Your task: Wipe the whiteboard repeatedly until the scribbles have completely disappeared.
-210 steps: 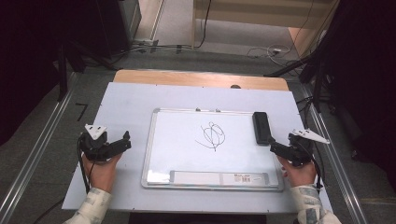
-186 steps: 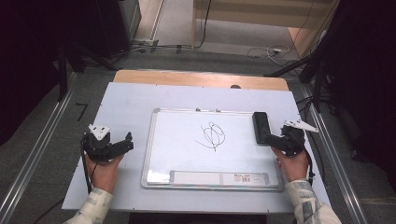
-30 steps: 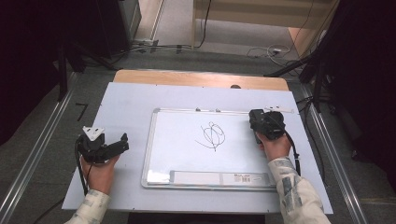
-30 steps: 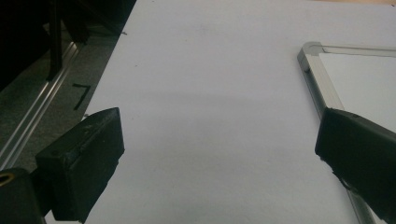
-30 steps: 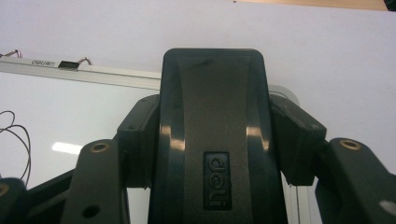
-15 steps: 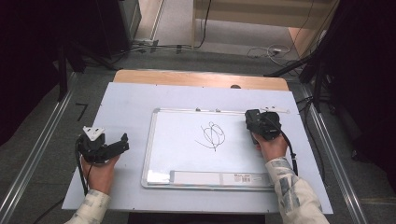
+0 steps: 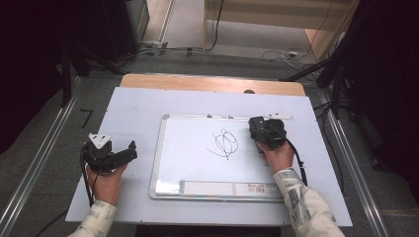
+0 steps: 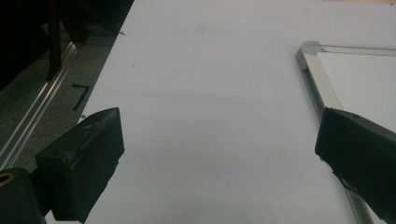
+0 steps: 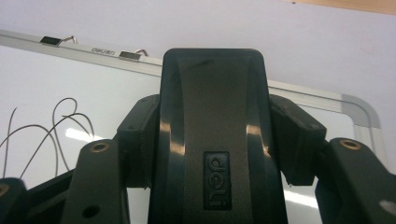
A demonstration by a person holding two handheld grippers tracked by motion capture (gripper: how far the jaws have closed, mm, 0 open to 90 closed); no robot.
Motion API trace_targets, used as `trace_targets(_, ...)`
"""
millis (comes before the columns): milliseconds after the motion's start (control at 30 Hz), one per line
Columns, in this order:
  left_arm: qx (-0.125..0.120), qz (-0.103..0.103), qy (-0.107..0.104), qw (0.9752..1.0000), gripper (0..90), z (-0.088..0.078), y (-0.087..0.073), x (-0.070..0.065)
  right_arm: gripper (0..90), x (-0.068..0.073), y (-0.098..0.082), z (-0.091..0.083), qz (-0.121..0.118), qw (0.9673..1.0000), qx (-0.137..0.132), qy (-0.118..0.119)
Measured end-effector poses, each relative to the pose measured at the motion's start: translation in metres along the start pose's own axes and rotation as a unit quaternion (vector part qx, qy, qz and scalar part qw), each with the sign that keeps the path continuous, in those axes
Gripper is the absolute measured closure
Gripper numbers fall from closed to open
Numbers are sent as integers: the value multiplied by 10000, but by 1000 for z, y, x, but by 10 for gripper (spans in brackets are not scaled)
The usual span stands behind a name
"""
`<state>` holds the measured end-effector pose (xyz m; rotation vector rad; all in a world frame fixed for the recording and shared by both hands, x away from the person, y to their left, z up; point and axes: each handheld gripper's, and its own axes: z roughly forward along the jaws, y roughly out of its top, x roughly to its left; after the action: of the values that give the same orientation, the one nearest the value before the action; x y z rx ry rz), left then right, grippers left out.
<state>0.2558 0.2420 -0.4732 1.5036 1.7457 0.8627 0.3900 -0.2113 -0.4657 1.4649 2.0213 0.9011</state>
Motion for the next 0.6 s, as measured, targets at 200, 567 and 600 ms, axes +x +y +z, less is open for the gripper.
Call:
trace_targets(200,-2,-8,-1,10000,17,0,0,0,379,12,-1,5,-109,9999,45,74)
trace_targets(567,7,4,2,10000,17,1,0,0,379,31,-2,17,-294,9993,117,188)
trace_targets(600,7,2,6,10000,17,1,0,0,378,32,-2,18,-287,9993,131,191)
